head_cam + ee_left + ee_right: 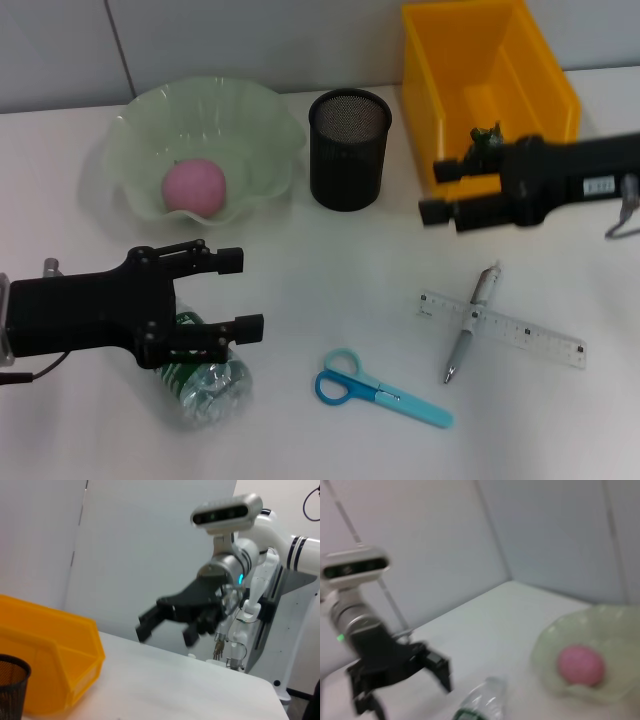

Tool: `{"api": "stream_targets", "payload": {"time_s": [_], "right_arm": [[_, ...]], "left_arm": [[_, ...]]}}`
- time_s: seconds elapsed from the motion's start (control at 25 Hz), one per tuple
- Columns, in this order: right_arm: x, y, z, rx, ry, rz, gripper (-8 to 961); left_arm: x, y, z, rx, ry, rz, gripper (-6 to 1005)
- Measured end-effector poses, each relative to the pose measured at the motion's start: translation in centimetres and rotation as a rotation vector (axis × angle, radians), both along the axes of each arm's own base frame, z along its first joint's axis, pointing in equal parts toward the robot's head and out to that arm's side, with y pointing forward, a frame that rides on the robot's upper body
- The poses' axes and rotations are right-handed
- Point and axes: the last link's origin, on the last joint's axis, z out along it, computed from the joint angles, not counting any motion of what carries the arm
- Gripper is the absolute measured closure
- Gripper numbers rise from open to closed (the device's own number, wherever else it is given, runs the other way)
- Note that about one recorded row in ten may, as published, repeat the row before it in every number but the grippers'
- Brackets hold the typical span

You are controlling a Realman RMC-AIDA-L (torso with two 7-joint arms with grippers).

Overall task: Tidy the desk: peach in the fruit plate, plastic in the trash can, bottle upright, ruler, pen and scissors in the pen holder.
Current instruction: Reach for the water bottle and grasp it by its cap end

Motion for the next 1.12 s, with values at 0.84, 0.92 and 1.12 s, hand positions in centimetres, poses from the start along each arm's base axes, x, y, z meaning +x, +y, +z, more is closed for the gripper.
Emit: {"api": "stream_targets", "payload": {"time_s": [0.84, 0.92, 1.12], "right_arm": [[5.1, -3.9, -4.6, -0.169, -0.019, 0.005, 208], [5.4, -4.0, -4.6, -0.156, -0.026, -0.003, 208], [6.0, -4.1, -4.8, -0.146, -0.035, -0.016, 208]], "left_arm": [[0.5, -0.1, -0.3, -0.039, -0.002, 0.000, 140], [0.6, -0.1, -0.2, -0.039, -0.001, -0.005, 140], [0.8, -0.1, -0.3, -0.044, -0.001, -0.020, 140]]}}
